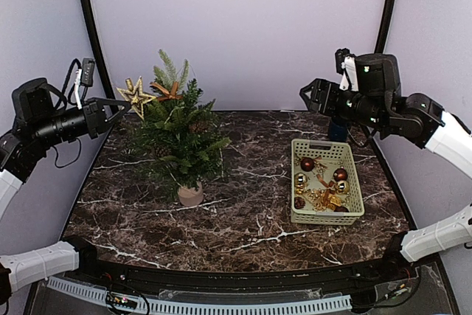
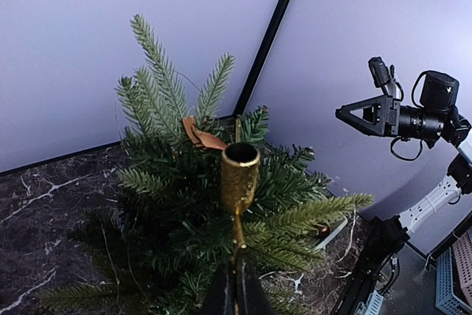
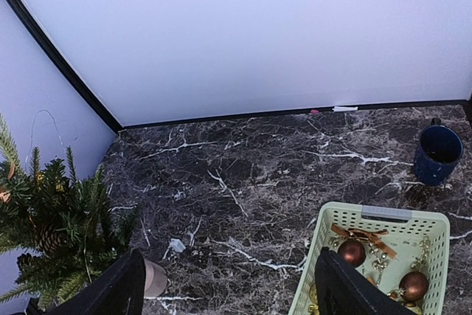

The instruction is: Decorate the small christmas tree

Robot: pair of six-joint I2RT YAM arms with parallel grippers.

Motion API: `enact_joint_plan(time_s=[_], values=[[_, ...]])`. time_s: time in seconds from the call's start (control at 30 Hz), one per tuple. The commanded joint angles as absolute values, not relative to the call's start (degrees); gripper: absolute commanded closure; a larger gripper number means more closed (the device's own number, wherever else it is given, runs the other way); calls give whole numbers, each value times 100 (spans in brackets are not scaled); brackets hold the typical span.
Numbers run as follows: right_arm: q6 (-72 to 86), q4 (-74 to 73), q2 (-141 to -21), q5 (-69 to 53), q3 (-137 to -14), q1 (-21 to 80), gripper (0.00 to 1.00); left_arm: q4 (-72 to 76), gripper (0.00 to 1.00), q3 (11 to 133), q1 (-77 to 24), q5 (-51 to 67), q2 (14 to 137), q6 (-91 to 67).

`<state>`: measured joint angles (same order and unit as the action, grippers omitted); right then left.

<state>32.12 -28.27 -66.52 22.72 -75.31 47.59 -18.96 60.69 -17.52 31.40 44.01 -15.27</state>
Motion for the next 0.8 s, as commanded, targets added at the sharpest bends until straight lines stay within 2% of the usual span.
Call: enact_joint_plan(time_s=[0.0,0.43,0.77], values=[[3284,-2643,-6568,2276,-7488,4737,19,-1389,100,5895,-1723,3308,4403,-1721],[3289,-2663,-6530,2298,-7436,4737,19,-1012,100,5564,-1723,2960,4316,-1739],[3311,-2663,-6561,2268,-7396,4737,19,-799,100,5147,-1723,3241,4261,-1581]])
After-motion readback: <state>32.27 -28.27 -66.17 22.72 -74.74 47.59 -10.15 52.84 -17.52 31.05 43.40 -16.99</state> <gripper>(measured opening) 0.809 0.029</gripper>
